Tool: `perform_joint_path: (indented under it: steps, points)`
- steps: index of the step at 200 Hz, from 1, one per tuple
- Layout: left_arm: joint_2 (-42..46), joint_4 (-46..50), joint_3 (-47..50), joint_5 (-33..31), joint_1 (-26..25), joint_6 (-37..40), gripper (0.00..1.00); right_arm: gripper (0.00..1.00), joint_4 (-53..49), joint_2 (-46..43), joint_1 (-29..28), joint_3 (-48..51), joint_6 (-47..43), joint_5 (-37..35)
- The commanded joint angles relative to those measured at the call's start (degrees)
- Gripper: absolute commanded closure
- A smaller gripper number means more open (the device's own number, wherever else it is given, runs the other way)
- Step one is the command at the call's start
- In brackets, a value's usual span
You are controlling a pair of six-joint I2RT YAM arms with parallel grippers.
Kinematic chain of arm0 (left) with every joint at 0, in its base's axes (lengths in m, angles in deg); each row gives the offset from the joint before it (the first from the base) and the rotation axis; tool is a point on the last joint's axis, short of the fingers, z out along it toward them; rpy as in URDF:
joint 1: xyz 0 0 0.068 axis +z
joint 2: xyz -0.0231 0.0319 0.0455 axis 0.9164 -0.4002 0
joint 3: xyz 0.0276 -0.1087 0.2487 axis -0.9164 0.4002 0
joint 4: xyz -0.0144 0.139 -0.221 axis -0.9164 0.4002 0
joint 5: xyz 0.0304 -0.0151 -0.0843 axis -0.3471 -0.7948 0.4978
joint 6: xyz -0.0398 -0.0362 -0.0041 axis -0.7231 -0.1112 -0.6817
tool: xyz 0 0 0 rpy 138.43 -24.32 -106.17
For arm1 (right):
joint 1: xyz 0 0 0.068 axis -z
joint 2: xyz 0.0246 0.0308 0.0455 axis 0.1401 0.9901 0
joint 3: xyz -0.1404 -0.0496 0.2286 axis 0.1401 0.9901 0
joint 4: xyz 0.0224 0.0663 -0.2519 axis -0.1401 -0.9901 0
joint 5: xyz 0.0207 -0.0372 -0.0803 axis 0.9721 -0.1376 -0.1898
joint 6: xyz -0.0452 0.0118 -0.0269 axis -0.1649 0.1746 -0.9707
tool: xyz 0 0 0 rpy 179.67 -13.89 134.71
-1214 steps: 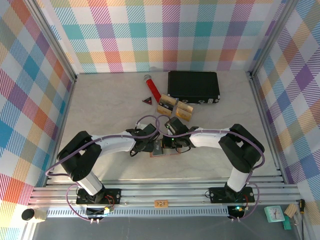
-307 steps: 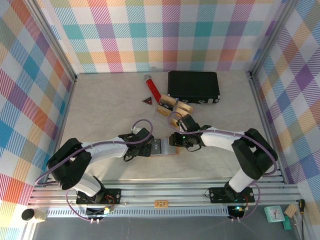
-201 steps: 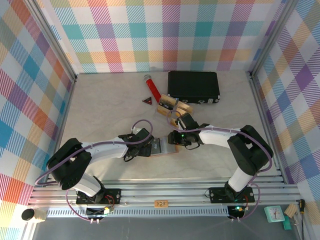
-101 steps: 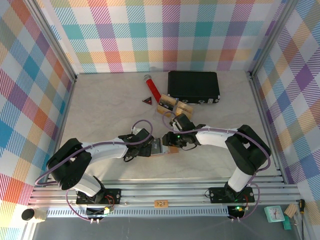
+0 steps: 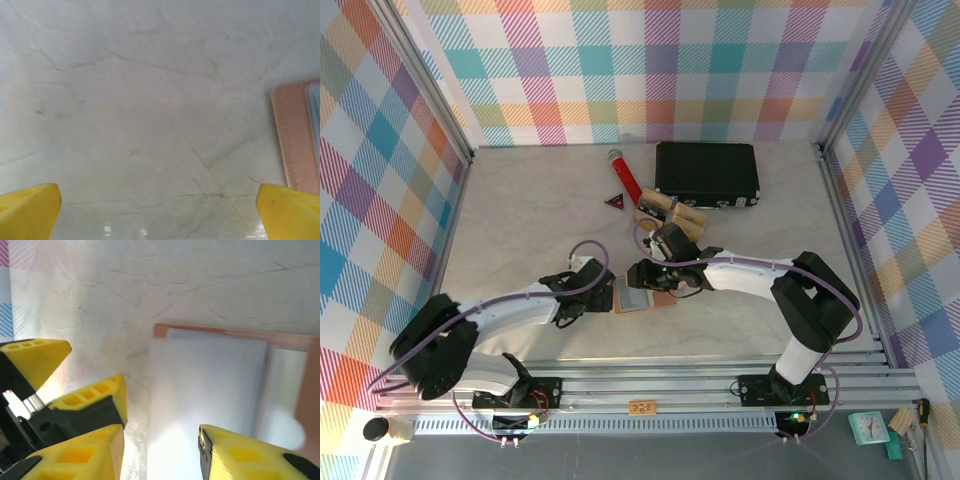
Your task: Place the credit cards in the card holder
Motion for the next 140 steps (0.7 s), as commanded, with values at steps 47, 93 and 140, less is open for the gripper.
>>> perform_joint_path:
  steps: [47, 93, 140]
  points:
    - [5.5, 3.1, -0.5, -1.7, 2.6, -2.0, 0.0, 0.56, 5.8, 8.8, -3.0, -4.3, 4.1, 0.8]
    - [4.7, 3.1, -0.7, -1.7, 2.6, -1.8, 0.0, 0.56, 2.0, 7.0, -3.1, -7.4, 1.6, 0.8]
    - [4.0, 3.4, -1.6, -0.6, 2.6, -0.4, 0.0, 0.55, -10.3, -0.5, -0.2, -13.1, -7.5, -4.4]
